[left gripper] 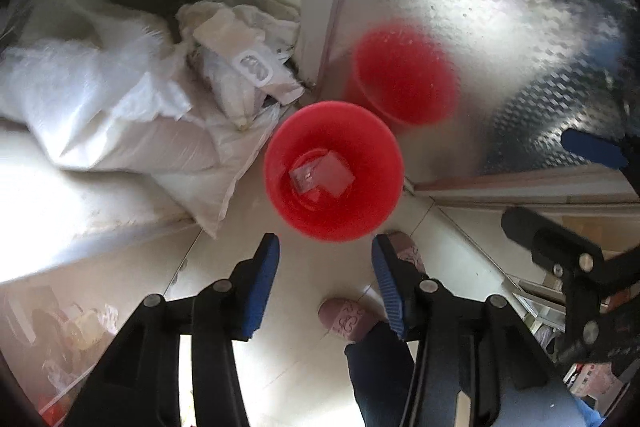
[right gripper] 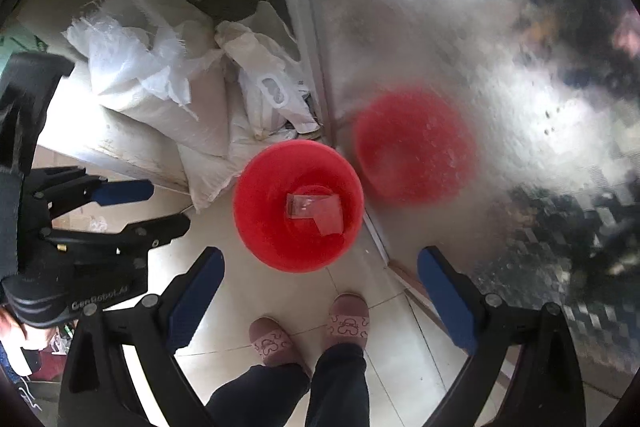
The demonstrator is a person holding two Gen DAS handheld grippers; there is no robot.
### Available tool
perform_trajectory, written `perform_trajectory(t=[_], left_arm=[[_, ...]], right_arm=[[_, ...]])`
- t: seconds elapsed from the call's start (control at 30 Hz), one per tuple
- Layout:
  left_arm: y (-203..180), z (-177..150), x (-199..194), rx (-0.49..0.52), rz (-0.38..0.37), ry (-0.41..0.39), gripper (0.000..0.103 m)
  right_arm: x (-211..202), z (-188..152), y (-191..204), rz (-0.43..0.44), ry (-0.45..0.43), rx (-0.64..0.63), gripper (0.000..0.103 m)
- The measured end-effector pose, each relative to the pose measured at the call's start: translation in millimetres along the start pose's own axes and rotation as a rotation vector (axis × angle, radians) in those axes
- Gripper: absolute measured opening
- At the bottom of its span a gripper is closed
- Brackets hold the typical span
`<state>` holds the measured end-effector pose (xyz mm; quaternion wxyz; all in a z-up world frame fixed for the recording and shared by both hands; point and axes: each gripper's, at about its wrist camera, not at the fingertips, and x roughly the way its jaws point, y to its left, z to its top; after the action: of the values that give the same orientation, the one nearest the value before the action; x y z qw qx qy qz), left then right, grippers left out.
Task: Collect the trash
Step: 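Raise both empty tools back up to the countertop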
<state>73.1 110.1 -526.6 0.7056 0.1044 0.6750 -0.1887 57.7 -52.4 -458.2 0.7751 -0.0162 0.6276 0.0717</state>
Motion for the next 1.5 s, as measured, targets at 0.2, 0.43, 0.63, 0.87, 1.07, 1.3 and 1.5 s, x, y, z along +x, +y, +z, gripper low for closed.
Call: perform_trajectory(t=[0.2, 0.43, 0.63, 0.87, 1.07, 1.3, 1.5], left_arm=[[11, -34, -53, -0.089, 0.007, -0.015, 0.061], [19, -69, -147, -0.187, 0.021, -0.112, 0.087], [13, -93, -245, -0.197, 0.028, -0.23, 0.092], [-1, -114, -345, -0.159, 0.066, -0.353, 0.094], [-8, -123, -405, -0.153, 0.032, -0.428, 0.103], [-21, -117, -452, -0.115, 0.038, -0.5, 0.103], [-29, -90, -473, -0.073, 0.045, -0.539, 0.103]], right_arm=[[-38, 0, 22, 0.022, -0.026, -0.058, 0.097], [-102, -1, 44, 0.04, -0.043, -0.118, 0.097], [-185, 0, 60, 0.046, -0.1, -0.185, 0.097], [-275, 0, 77, 0.066, -0.182, -0.281, 0.097], [-339, -4, 80, 0.055, -0.278, -0.3, 0.097], [-389, 7, 75, 0.048, -0.321, -0.26, 0.097], [-406, 25, 62, 0.036, -0.347, -0.227, 0.097]])
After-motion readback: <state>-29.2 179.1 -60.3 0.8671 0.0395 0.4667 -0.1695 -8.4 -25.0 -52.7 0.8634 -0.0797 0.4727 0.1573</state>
